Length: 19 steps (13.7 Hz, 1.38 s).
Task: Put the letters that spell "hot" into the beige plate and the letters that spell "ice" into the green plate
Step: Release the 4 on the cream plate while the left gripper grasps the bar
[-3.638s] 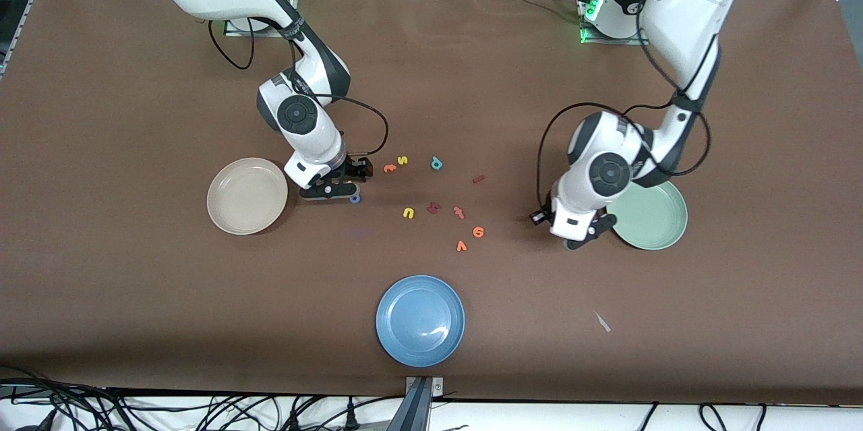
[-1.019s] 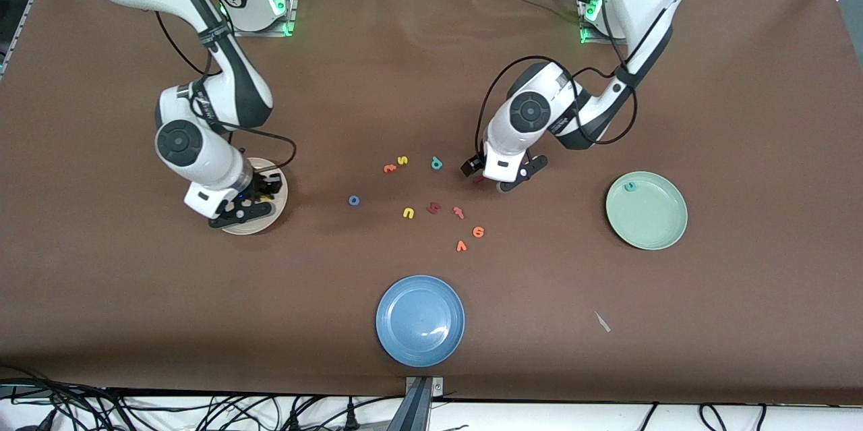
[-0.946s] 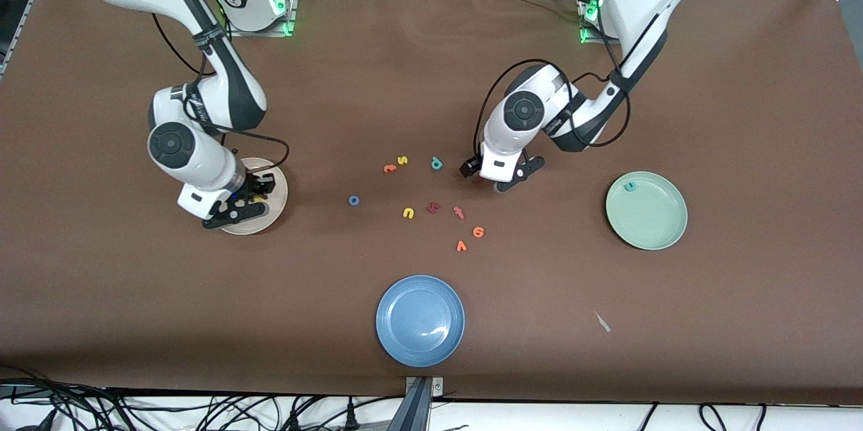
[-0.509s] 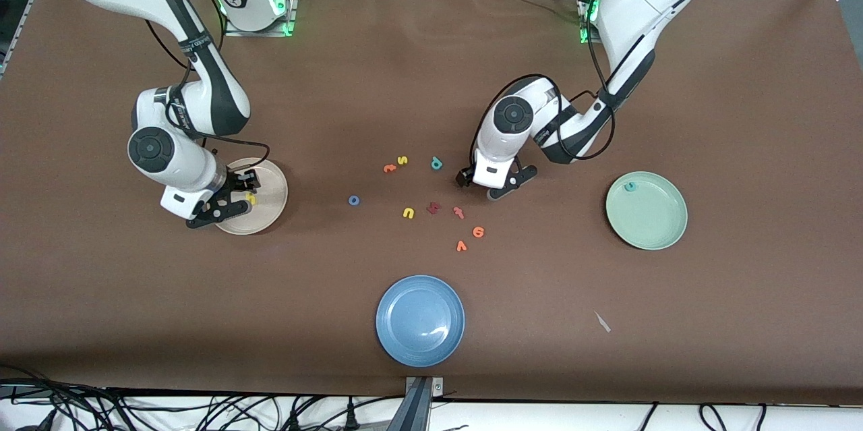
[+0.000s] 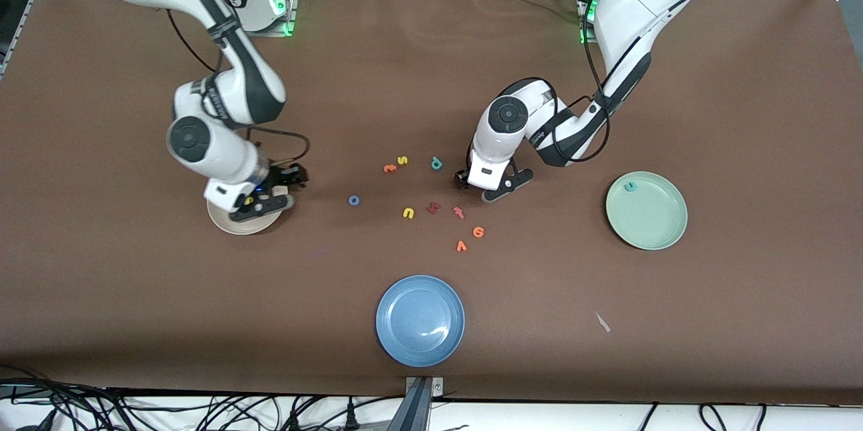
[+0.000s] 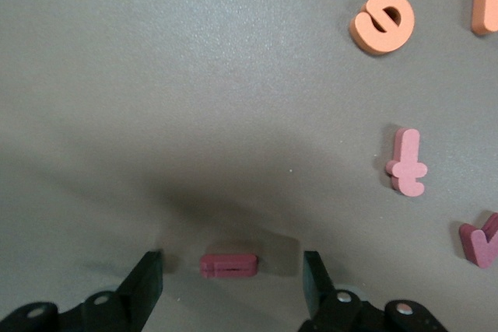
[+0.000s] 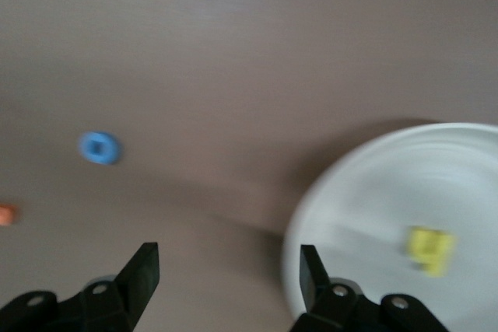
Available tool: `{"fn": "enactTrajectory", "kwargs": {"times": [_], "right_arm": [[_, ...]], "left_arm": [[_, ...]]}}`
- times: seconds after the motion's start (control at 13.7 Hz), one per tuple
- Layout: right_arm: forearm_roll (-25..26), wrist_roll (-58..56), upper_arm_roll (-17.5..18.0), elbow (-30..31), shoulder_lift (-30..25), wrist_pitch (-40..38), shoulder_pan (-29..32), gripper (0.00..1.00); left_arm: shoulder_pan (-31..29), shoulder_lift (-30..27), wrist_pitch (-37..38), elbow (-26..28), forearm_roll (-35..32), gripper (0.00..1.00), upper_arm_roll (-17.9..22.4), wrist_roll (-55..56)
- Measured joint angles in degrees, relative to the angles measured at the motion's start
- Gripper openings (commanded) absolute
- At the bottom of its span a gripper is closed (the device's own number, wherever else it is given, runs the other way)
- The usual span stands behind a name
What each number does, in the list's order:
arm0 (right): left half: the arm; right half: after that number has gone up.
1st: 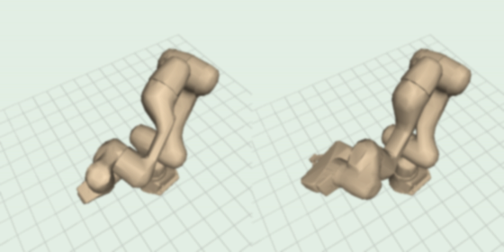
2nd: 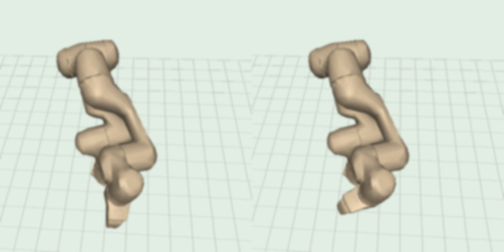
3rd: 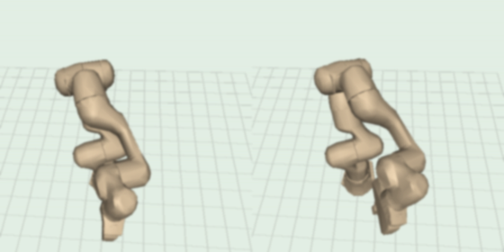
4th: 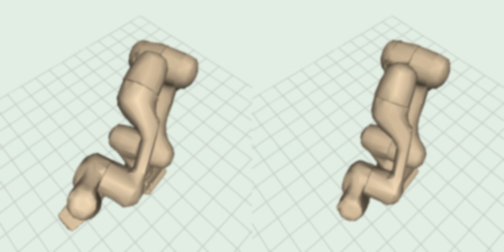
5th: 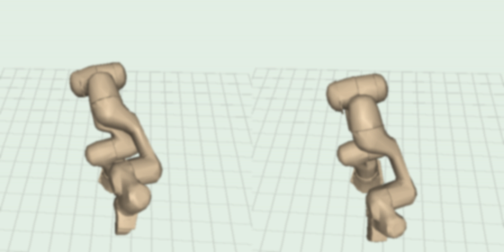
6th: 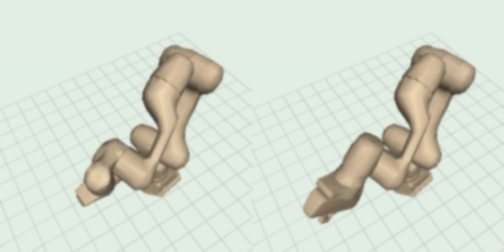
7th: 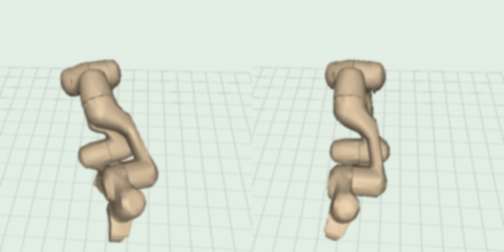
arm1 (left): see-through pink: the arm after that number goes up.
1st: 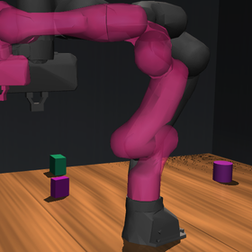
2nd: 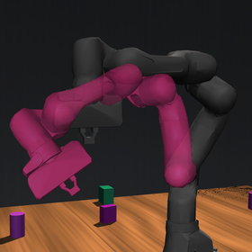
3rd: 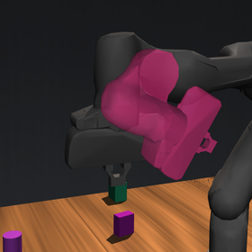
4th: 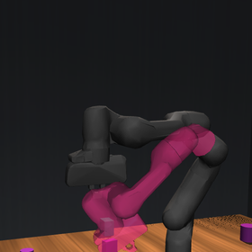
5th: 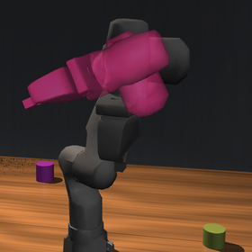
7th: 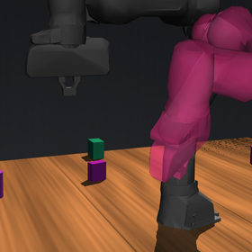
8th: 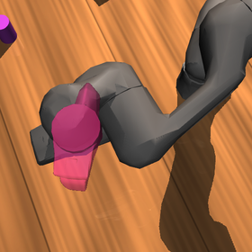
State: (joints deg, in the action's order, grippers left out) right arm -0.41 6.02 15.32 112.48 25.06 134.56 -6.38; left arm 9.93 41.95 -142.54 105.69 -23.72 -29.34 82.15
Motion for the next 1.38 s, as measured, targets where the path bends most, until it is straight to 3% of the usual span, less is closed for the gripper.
{"fn": "enactTrajectory", "kwargs": {"times": [0.15,0.44,0.73,0.87,1.24,1.38], "right_arm": [[1.0,5.7,0.6,-0.8,1.2,1.5,-3.6,0.81],[4.3,10.5,0.6,-3.8,5.8,2.8,-7.7,0.81],[6.6,10.8,0.6,-4.6,9.1,7.9,-8.8,0.81],[8.2,10.8,0.6,-4.7,9.7,8.7,-8.9,0.81],[13.4,10.8,0.6,-4.8,10.8,12.6,-8.9,0.80],[14.1,10.8,0.6,-4.8,11.4,13.7,-8.9,0.77]], "left_arm": [[0.0,0.2,0.1,0.0,0.0,0.72,0.0,-0.4],[-0.1,0.3,0.6,-0.2,0.0,0.49,0.1,-0.5],[-0.1,0.3,0.7,-0.6,0.0,0.38,0.0,-0.6],[-0.1,0.3,0.7,-0.7,0.0,0.23,0.0,-0.6],[-0.1,0.2,0.9,-1.0,0.0,0.21,0.0,-0.6],[-0.7,-0.2,4.7,-1.6,0.0,0.21,-0.1,-0.6]]}}
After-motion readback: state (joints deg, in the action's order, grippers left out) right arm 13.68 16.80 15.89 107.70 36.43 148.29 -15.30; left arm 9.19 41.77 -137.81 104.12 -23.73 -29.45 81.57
